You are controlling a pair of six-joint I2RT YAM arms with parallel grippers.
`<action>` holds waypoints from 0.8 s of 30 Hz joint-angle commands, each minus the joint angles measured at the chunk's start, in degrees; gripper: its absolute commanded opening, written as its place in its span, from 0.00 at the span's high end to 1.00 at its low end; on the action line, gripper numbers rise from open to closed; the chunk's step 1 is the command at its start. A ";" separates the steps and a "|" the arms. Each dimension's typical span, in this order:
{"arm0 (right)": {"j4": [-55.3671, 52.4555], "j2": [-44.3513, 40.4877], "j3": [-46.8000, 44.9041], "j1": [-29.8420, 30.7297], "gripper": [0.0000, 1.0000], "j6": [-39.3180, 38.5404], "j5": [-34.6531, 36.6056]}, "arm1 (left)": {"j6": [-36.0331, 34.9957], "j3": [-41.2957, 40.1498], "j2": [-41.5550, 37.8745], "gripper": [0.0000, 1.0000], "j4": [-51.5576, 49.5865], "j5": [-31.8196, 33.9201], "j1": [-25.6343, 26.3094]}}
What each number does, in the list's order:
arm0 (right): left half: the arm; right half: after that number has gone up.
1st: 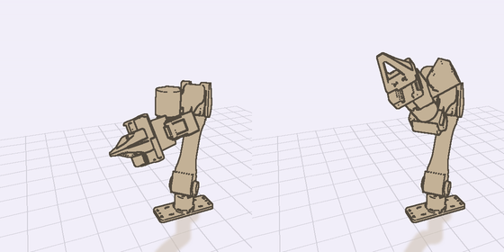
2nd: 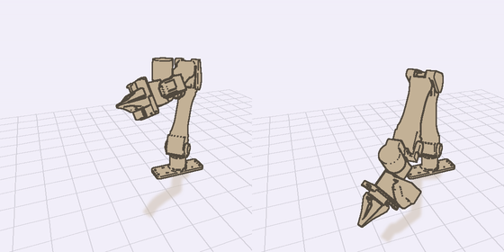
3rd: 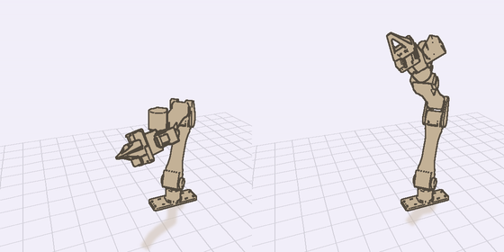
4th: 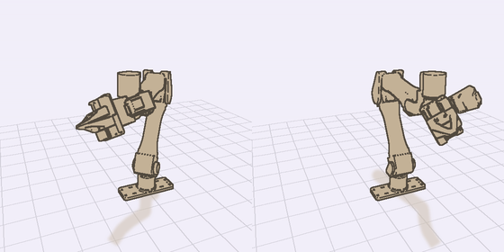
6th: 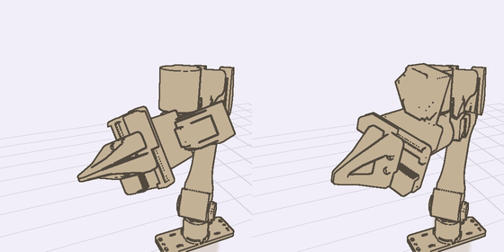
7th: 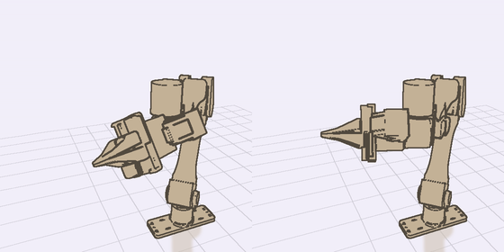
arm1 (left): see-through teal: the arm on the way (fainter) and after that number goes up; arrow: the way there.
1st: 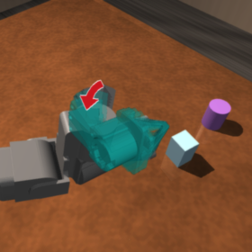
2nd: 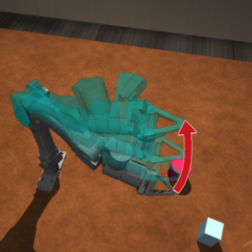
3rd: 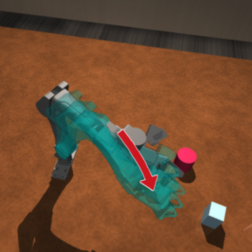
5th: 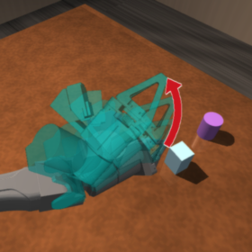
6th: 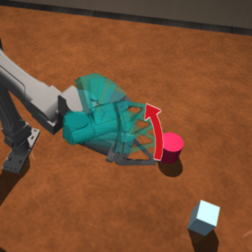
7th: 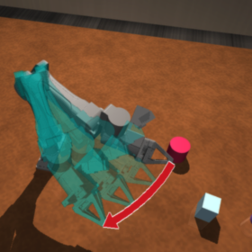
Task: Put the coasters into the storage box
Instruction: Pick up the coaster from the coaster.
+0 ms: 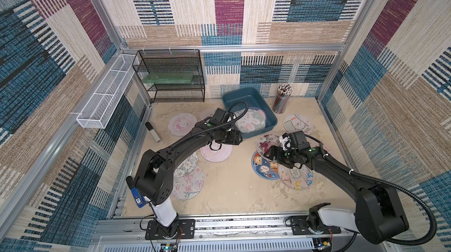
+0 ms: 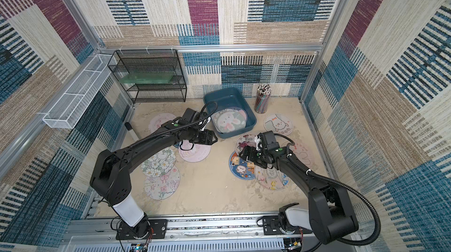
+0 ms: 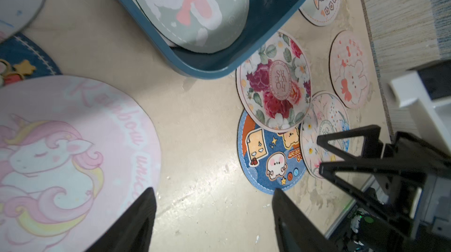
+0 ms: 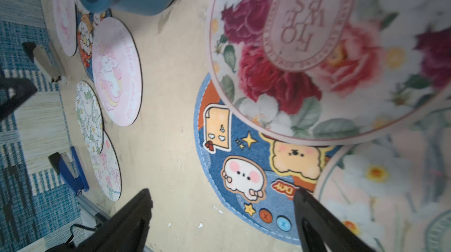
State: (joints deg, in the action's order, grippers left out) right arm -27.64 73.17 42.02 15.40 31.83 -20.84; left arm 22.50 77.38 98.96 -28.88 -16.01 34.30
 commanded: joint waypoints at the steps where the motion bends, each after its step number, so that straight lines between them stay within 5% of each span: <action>1: -3.13 1.10 2.09 -2.26 0.06 -2.62 5.04 | 2.20 -2.67 -0.86 0.26 3.33 -2.04 1.21; 13: 1.23 10.36 8.85 -16.35 0.05 -8.99 5.91 | 7.04 -5.25 4.36 0.27 11.14 -4.25 4.54; 24: 6.34 22.75 14.15 -18.90 0.06 -13.33 1.22 | 8.55 -0.71 10.47 0.28 12.89 -4.04 5.62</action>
State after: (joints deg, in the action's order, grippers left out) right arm -23.62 94.50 55.13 -3.40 20.69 -17.39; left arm 30.02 75.07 108.03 -17.98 -19.84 39.66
